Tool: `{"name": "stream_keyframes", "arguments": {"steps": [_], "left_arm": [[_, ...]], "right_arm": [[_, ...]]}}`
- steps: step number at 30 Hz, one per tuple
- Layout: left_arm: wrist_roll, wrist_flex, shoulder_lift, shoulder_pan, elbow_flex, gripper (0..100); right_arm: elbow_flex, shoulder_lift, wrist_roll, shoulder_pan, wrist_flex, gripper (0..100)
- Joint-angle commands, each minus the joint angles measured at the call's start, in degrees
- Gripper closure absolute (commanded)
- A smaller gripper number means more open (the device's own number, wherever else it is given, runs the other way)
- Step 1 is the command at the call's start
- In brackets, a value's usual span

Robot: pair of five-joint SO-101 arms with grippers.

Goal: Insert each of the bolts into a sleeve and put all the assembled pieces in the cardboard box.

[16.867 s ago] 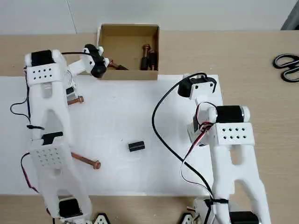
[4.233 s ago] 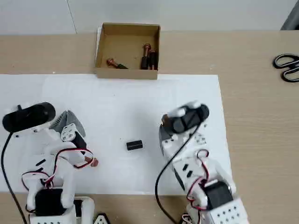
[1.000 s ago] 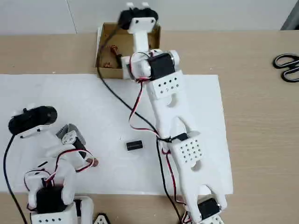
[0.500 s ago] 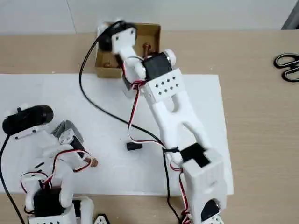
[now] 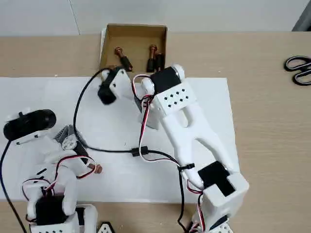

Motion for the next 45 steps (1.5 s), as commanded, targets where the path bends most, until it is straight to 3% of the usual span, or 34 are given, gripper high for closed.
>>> {"name": "stream_keyframes", "arguments": {"steps": [1, 6, 12, 21, 27, 36, 45], "left_arm": [[0.3, -0.1, 0.0, -0.1, -2.5, 99], [0.2, -0.1, 0.0, 0.0, -2.5, 99], [0.2, -0.1, 0.0, 0.0, -2.5, 99], [0.1, -0.1, 0.0, -0.8, -2.9, 99], [0.2, 0.3, 0.0, -8.1, -5.4, 99], [-1.8, 12.4, 0.0, -9.1, -9.6, 99], [-1.6, 12.7, 0.0, -9.1, -9.4, 99]], "right_arm": [[1.5, -3.4, 4.1, -2.0, 0.4, 89.4], [2.8, -2.9, 9.3, -3.6, 0.3, 89.0], [7.9, -3.3, 14.2, -4.1, 0.1, 81.1], [9.8, -2.9, 16.0, -4.4, -3.1, 81.1], [11.4, -3.6, 15.8, -3.6, -3.7, 81.1], [11.6, -7.3, 13.8, -3.7, -4.3, 80.9], [18.7, -7.4, 13.5, -7.0, -10.7, 80.9]]}}
